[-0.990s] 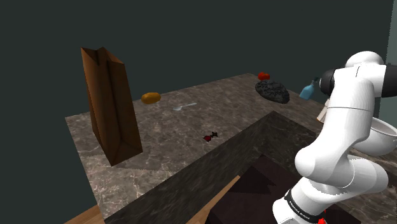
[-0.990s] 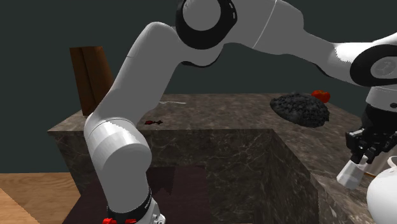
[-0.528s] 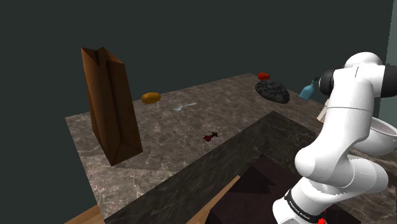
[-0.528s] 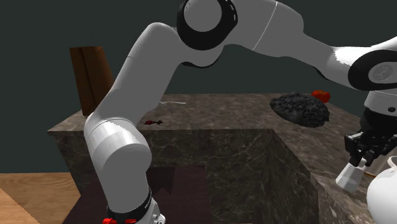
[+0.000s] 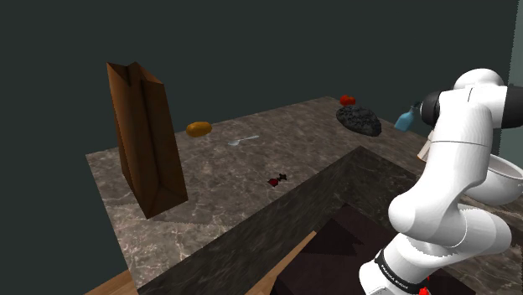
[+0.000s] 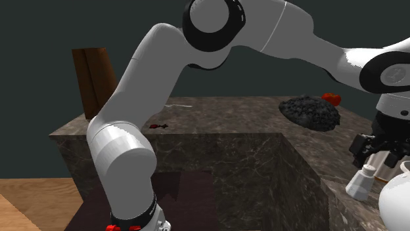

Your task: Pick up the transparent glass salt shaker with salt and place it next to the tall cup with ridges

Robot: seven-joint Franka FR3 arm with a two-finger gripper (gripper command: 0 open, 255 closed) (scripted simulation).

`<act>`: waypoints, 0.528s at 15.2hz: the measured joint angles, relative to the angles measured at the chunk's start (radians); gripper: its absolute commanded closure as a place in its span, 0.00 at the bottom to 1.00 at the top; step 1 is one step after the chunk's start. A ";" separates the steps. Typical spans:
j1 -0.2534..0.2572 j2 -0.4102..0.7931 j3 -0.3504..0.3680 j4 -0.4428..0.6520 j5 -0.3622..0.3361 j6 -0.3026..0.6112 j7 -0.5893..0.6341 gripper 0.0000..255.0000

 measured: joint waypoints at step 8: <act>-0.001 -0.035 -0.021 0.078 -0.031 -0.102 0.022 0.00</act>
